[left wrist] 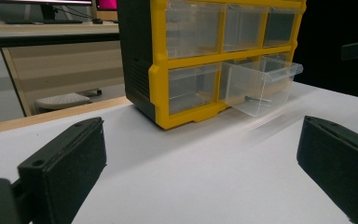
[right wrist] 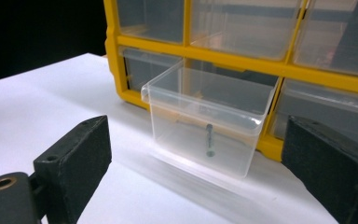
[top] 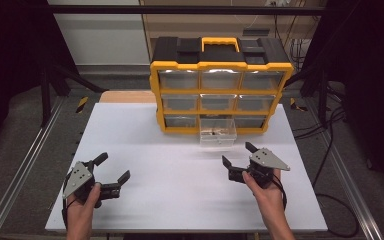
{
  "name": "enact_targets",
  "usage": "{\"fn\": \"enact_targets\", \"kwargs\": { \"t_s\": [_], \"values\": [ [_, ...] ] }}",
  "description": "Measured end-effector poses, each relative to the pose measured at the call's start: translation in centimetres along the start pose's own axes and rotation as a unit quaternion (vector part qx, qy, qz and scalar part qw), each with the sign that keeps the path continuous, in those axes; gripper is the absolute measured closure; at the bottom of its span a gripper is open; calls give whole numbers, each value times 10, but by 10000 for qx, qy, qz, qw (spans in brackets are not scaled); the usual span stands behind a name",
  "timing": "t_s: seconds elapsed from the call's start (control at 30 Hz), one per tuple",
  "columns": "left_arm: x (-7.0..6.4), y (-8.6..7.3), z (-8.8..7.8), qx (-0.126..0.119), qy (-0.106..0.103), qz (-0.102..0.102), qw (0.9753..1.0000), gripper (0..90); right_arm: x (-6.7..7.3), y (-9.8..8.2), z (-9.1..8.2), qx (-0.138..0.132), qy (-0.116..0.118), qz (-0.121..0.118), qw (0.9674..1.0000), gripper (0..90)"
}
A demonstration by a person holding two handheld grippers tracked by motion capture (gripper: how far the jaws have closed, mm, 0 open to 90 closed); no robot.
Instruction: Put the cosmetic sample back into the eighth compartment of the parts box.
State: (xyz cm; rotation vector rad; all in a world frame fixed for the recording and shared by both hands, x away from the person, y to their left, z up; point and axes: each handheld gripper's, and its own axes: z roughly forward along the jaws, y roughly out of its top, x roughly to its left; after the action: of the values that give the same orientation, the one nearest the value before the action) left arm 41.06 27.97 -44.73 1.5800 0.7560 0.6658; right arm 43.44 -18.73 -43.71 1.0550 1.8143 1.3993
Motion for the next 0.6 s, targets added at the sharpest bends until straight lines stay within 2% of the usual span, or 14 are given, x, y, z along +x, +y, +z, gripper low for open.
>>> {"fn": "enact_targets", "kwargs": {
  "t_s": [0.17,0.43,0.6],
  "values": [
    [0,1,0,-22,-40,7,10000,13,1,-5,-1,104,45,-37,9999,94],
    [0,0,1,-27,-73,-37,10000,13,-3,-9,0,345,-119,69,9993,85],
    [-3,1,4,-3,-115,-10,9999,13,-4,-14,-1,546,-169,130,9983,122]
  ]
}}
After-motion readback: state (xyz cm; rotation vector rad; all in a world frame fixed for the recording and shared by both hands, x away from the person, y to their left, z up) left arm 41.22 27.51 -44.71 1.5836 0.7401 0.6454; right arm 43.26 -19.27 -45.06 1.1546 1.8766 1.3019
